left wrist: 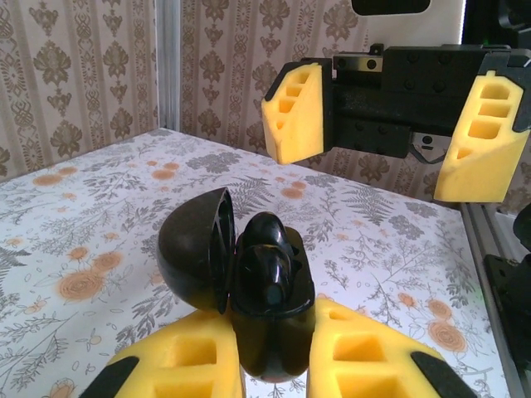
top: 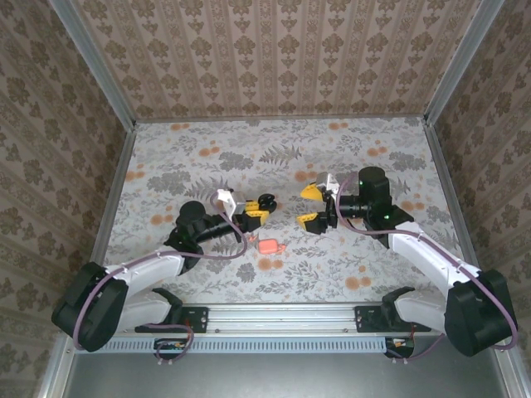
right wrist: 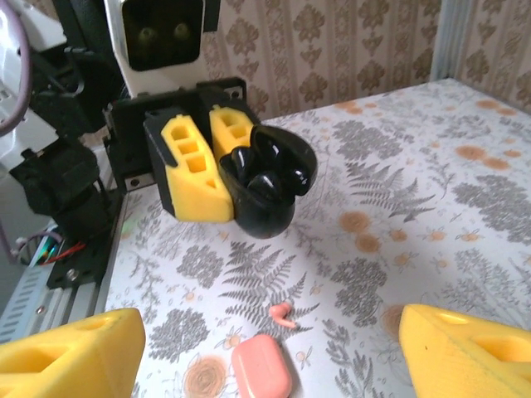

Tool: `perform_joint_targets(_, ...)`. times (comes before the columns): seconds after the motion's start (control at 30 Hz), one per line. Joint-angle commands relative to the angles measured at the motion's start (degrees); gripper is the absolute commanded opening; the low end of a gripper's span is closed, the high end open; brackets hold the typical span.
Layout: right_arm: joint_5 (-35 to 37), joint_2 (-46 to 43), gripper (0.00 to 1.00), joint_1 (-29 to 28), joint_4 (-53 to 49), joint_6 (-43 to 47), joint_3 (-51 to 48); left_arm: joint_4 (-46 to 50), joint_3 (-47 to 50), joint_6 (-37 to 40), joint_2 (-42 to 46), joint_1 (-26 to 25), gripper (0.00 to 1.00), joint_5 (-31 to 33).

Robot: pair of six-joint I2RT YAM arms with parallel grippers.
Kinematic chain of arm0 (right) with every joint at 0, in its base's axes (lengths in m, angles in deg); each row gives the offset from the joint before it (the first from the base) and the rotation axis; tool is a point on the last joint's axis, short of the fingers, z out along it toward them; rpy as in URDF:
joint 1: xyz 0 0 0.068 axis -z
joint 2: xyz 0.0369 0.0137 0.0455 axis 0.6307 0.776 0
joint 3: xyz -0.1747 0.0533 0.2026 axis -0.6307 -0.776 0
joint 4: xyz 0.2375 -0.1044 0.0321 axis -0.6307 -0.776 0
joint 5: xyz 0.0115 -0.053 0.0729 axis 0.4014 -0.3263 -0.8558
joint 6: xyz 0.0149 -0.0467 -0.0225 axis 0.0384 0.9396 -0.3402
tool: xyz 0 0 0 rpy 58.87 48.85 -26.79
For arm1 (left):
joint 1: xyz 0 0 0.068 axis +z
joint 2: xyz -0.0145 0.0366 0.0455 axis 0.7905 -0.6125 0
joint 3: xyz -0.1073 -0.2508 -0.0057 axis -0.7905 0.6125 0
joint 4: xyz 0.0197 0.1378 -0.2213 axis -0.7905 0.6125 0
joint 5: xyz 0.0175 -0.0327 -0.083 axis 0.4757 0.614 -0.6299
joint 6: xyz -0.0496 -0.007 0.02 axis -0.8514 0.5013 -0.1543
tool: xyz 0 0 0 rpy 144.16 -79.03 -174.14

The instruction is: Insert the wireless bluetooth earbuds into the charging case

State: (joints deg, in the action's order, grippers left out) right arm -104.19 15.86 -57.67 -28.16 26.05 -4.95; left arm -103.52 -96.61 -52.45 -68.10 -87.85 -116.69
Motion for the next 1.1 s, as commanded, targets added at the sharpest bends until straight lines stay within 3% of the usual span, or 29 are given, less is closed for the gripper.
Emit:
perform_joint_targets(0.0,-3.98,0.69,0.82,0.08,-7.72,7.33,3.32,0.88,-1.87,2.11,0.95,-0.64,0.08,-2.46)
perform_joint_targets(0.3,-9.47,6.41,0.81,-0.70,-11.37,9.98,7.41,2.19,-3.35,2.99,0.61,-1.99,0.08,-3.85)
perform_joint_targets(1.07,-12.88,16.98,0.74,-8.50,-18.98,15.61,18.29,2.73,-3.71,3.76,0.43,-4.17,0.08,-2.57)
